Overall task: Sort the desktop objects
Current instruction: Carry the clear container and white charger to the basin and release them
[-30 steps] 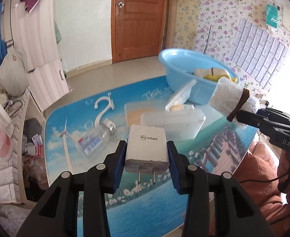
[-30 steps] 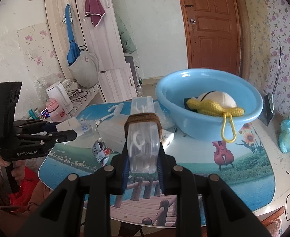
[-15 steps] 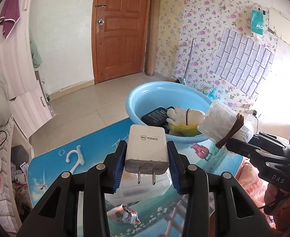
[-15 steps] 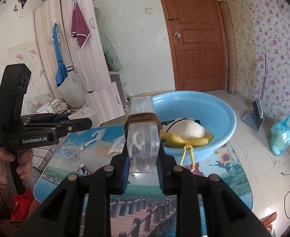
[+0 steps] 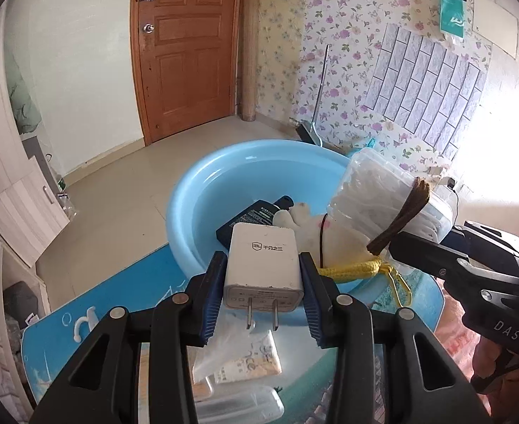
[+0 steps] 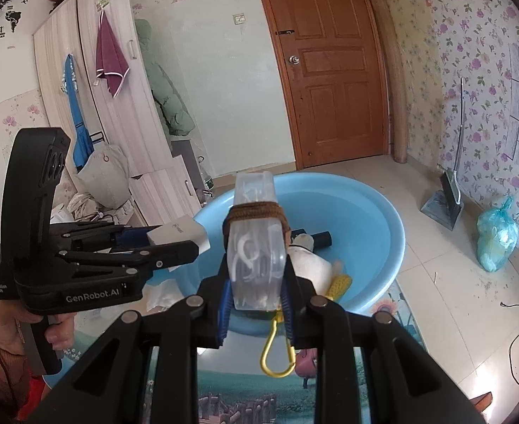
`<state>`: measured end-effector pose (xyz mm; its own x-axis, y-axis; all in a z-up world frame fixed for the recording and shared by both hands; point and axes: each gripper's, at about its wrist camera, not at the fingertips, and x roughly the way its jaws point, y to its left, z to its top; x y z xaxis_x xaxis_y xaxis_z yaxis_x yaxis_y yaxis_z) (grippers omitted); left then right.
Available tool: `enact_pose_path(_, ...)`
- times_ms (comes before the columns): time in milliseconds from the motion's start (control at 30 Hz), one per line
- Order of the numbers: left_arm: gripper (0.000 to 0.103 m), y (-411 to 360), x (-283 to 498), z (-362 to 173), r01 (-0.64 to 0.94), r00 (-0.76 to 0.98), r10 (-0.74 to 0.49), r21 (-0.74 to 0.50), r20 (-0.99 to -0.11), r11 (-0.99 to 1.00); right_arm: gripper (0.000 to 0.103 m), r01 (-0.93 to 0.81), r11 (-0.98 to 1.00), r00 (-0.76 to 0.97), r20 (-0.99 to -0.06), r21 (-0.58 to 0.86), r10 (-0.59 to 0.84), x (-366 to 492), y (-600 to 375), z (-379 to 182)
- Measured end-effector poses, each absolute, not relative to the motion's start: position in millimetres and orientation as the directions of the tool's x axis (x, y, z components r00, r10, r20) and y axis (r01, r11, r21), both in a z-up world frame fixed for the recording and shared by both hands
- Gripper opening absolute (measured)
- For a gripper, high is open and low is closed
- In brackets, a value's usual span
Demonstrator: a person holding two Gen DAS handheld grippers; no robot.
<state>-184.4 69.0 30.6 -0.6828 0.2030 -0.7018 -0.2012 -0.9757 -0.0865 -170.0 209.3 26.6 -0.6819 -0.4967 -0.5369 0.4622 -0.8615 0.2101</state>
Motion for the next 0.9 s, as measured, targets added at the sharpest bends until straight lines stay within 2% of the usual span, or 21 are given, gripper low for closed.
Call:
enact_pose_path(167, 0.04, 76.4, -209.6, 17.2, -0.235, -0.66, 0.217, -0.077, -0.72, -0.969, 0.023, 0.444, -0.875, -0.684, -0.559, 0.192, -0.469, -192.4, 204.2, 22.1)
enact_pose_path(267, 0.057, 77.0, -216.7, 13.3, -0.252, -0.649, 0.224, -0.073, -0.727, -0.965, 0.023, 0.431, -0.883, -0.685, -0.571, 0.184, -0.453, -203.7, 199.5, 19.7)
enact_pose_path(333, 0.077, 75.1, -213.4, 13.4, -0.265, -0.649, 0.234, -0.072, -0.724, -0.961, 0.023, 0.428, -0.885, -0.683, -0.576, 0.183, -0.449, -208.6, 195.9, 18.9)
enact_pose_path(600, 0.103, 47.5, -183.2, 10.5, -0.184, -0.655, 0.182, -0.079, -0.733, -0.98, 0.027, 0.426, -0.895, -0.66, -0.632, 0.132, -0.407, -212.0, 177.1, 12.5)
enact_pose_path(900, 0.103, 24.2, -132.2, -11.2, -0.103, -0.635, 0.184, -0.155, -0.75, -0.983, 0.035, 0.394, -0.907, -0.669, -0.631, 0.146, -0.393, -169.8, 187.0, 17.9)
